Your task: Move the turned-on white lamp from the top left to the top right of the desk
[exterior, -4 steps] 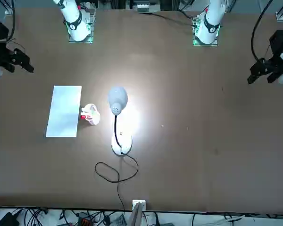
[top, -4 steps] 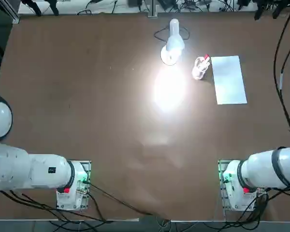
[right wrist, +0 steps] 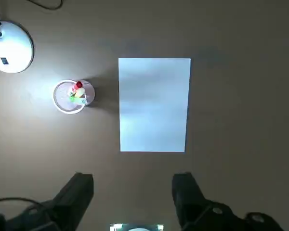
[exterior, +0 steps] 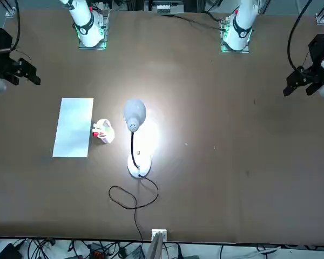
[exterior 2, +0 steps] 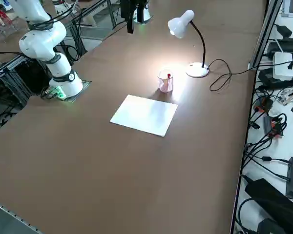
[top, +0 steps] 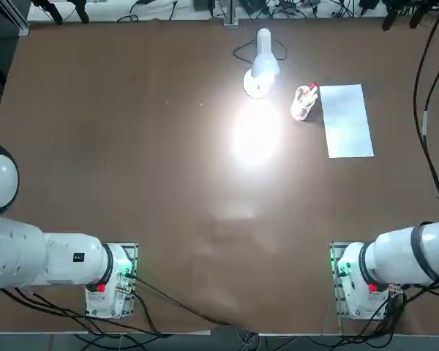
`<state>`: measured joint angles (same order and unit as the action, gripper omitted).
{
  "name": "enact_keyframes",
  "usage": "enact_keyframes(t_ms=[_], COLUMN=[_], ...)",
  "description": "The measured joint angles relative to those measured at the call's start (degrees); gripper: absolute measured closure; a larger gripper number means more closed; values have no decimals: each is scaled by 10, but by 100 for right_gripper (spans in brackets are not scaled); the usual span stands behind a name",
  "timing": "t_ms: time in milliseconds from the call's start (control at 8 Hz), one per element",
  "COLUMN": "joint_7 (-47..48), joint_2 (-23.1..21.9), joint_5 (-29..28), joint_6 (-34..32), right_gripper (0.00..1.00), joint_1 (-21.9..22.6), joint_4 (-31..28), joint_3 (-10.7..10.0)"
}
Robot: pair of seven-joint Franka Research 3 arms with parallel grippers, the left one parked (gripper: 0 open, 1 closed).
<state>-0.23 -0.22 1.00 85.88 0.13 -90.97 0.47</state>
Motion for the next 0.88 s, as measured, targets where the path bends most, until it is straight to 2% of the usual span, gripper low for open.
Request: enact_keyframes(t_ms=[625,875], joint_7=[0,20], joint_2=[23,38], joint_5=[0,-11], joint_6=[-8,-5], right_gripper=[0,0], joint_1=[1,31], joint_4=[11,11], joint_3=[1,3])
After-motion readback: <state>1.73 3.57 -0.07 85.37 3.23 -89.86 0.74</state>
